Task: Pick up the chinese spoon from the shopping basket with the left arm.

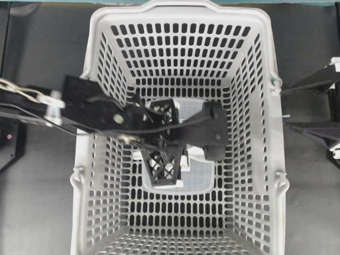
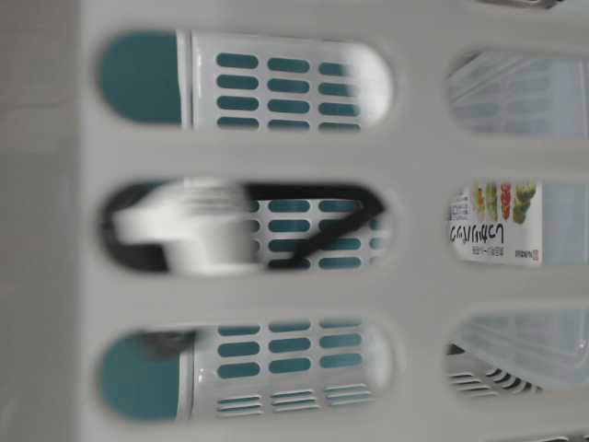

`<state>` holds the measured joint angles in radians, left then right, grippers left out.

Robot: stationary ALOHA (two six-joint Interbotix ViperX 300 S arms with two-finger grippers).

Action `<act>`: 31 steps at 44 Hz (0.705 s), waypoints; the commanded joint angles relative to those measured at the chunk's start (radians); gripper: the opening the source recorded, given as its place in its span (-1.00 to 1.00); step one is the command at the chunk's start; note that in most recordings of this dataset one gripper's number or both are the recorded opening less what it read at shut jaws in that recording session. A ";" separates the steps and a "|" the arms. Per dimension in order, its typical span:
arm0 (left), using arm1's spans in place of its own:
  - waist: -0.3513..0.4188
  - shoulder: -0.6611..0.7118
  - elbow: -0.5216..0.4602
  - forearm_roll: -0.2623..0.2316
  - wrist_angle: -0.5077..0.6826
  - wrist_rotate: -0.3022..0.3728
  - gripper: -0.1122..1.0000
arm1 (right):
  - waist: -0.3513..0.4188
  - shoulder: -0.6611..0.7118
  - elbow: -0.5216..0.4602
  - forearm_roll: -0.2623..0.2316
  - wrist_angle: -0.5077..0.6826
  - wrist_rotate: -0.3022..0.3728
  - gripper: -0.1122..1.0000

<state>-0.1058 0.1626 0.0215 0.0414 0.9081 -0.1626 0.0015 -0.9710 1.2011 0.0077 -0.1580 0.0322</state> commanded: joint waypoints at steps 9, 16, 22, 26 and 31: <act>-0.008 -0.071 -0.287 0.002 0.273 0.002 -0.53 | -0.002 0.003 -0.006 0.002 -0.006 0.002 0.49; -0.009 -0.040 -0.402 0.003 0.387 0.002 -0.53 | -0.002 0.005 -0.005 0.002 -0.005 0.002 0.49; -0.006 -0.015 -0.436 0.003 0.410 0.002 -0.53 | -0.002 0.005 0.008 0.002 -0.002 0.005 0.49; -0.008 -0.011 -0.437 0.003 0.408 0.002 -0.53 | -0.002 0.003 0.008 0.002 -0.009 0.014 0.49; -0.008 -0.009 -0.436 0.002 0.408 0.002 -0.53 | -0.002 -0.003 0.006 0.002 -0.006 0.018 0.49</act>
<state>-0.1120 0.1703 -0.3881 0.0414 1.3177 -0.1626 0.0031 -0.9741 1.2164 0.0077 -0.1565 0.0491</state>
